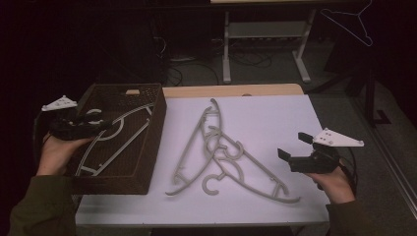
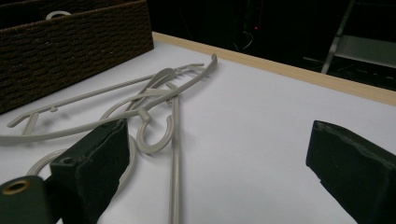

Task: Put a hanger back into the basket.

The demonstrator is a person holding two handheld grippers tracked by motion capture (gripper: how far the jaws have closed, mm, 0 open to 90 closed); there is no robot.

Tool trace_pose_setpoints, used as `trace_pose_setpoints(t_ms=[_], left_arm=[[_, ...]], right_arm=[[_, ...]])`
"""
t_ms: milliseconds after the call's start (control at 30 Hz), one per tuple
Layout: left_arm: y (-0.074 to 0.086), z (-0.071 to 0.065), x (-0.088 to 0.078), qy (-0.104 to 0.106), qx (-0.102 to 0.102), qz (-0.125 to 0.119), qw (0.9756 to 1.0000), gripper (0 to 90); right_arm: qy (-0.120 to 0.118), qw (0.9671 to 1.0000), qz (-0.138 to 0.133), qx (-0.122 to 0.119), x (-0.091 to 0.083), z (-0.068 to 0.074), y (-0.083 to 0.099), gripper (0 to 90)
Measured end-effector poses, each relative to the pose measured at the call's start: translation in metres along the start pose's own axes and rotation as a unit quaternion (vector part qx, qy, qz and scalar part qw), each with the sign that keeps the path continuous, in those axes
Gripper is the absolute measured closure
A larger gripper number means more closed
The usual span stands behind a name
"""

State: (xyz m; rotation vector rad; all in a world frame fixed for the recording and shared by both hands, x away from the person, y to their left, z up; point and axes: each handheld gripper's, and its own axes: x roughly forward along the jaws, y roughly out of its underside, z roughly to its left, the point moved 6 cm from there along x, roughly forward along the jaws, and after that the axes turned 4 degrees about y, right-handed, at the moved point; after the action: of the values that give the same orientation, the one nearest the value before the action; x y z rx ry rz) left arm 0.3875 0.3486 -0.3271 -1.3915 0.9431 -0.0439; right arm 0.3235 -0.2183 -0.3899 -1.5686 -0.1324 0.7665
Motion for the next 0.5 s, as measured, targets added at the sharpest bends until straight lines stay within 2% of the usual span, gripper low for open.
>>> trace_pose_setpoints(t_ms=[300,500], left_arm=[[-0.02,-0.054,0.023,0.04,0.031,-0.009,0.9987,24.7],[-0.028,-0.094,0.046,0.067,0.046,-0.005,0.9967,24.2]], right_arm=[[-0.008,0.9999,-0.006,-0.003,0.0,0.005,-0.003,5.5],[-0.008,1.0,-0.002,-0.002,0.0,0.008,-0.002,5.4]])
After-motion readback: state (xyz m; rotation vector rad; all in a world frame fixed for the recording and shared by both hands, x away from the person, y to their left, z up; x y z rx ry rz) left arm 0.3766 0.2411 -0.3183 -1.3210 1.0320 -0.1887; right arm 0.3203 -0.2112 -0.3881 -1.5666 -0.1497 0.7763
